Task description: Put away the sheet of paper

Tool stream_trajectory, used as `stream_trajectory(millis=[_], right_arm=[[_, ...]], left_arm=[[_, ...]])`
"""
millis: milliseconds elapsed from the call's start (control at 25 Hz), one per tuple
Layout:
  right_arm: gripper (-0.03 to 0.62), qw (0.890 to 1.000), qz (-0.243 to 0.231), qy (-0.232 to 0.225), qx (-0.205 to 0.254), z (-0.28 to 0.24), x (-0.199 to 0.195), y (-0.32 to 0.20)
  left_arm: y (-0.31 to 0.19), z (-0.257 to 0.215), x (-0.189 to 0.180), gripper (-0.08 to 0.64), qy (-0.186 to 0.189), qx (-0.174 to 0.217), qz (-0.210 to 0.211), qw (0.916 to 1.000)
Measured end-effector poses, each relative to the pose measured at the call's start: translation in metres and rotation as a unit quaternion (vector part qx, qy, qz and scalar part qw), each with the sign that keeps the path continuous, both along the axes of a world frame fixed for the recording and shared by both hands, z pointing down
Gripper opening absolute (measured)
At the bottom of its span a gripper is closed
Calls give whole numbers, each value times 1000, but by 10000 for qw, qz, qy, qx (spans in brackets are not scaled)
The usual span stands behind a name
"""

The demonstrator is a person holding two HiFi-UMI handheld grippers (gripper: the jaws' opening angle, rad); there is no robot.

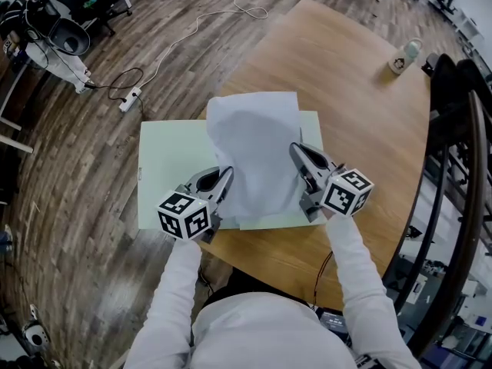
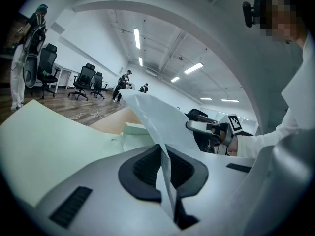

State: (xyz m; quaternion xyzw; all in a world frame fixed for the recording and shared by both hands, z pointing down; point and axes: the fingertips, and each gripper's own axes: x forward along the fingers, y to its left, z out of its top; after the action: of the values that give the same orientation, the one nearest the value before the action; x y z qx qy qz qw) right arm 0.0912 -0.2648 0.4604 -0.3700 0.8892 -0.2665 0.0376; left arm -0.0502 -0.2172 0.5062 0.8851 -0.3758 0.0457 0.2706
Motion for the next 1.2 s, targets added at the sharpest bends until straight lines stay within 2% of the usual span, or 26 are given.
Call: stream_trajectory(millis=[400,640,1200], right_arm=[[28,9995,-139,265,85,12,-4,0],[28,9928,-222,1139,290,26,-8,6],[29,9776,-143,2056,435,39,-5,6]], left_arm=[[1,18,1,17,-74,-66,-33,9999],[8,29,0,17,-220,-166,19,9996],[7,39,8,17,-647,-242,227,9974]])
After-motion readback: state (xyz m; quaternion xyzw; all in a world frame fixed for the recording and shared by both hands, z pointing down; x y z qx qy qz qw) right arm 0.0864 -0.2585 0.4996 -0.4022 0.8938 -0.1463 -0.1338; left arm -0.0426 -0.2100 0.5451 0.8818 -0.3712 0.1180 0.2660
